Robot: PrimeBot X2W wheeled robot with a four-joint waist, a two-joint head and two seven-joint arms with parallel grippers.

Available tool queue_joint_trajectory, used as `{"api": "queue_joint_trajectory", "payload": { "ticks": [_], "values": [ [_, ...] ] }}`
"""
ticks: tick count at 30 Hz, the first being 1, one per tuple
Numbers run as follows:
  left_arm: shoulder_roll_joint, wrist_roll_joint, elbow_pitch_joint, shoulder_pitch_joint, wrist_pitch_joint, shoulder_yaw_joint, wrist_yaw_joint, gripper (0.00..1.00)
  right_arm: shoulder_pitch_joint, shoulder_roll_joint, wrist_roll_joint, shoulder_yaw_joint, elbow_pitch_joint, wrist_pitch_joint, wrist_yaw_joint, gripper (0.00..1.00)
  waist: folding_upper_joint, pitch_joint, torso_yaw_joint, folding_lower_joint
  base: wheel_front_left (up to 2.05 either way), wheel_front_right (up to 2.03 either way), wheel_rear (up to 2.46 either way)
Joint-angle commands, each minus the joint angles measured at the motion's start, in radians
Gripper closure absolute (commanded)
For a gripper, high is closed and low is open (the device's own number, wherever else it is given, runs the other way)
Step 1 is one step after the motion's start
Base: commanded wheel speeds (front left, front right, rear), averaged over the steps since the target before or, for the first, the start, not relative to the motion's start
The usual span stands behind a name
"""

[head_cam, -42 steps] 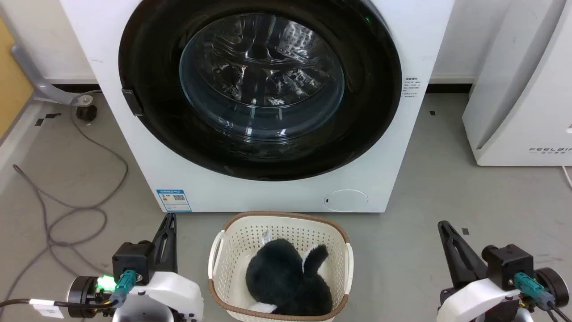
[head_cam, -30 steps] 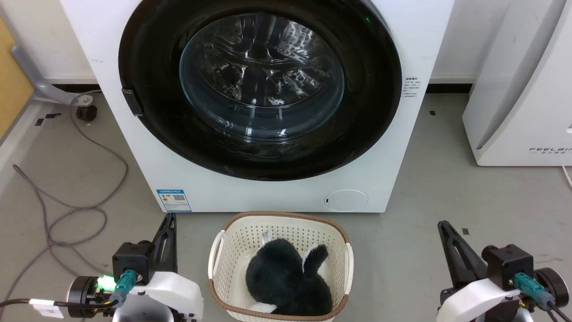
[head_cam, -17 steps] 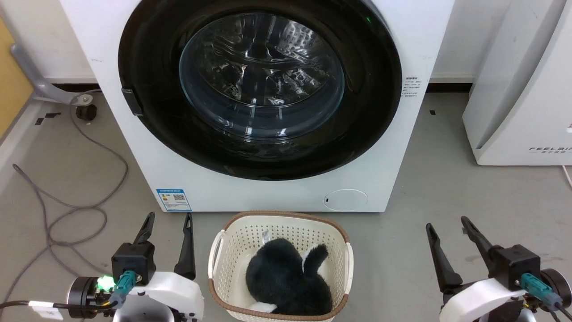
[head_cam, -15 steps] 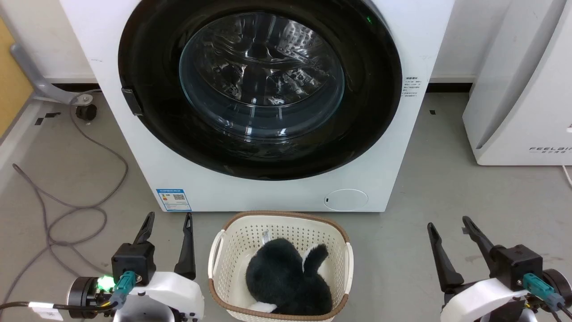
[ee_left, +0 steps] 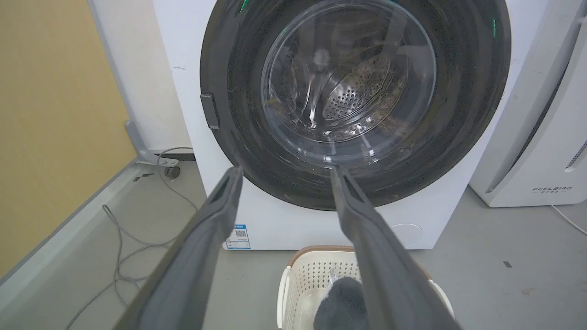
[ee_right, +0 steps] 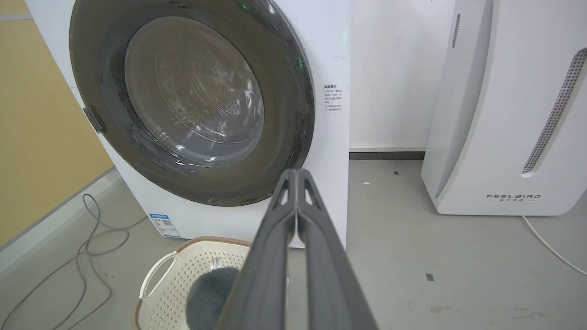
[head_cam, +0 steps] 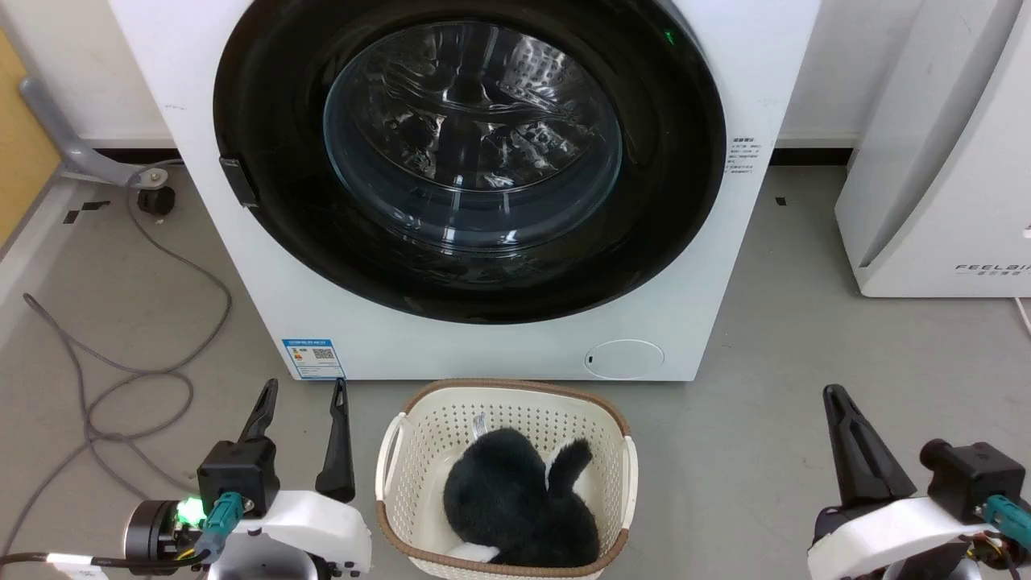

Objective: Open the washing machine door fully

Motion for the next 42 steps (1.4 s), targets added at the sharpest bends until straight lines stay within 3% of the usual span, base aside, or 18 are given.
{"api": "queue_joint_trajectory", "payload": {
  "ticks": [1,19,26,42],
  "values": [
    [0.000,-0.009,-0.004,0.002,-0.011,-0.002,0.010,0.00,-0.007,0.000,0.050,0.000,0.000,-0.011,0.000,1.00,-0.0001,0.000,0.001,0.0000,0.00,0.00,0.00],
    [0.000,-0.037,-0.006,0.006,-0.047,-0.016,0.038,0.00,-0.007,0.001,0.522,0.015,0.014,-0.046,0.000,1.00,-0.0001,-0.002,0.003,0.0000,0.00,0.00,0.00],
    [0.001,-0.045,-0.008,0.007,-0.061,-0.023,0.049,0.00,-0.013,0.001,0.743,-0.005,0.034,-0.009,0.000,1.00,-0.0001,-0.001,0.008,0.0000,0.00,0.00,0.00],
    [0.001,-0.067,-0.016,-0.008,-0.095,-0.037,0.073,0.00,-0.114,0.000,0.952,-0.102,0.122,0.044,0.001,1.00,-0.0001,0.030,0.034,0.0000,0.00,0.00,0.00]
  ]
}}
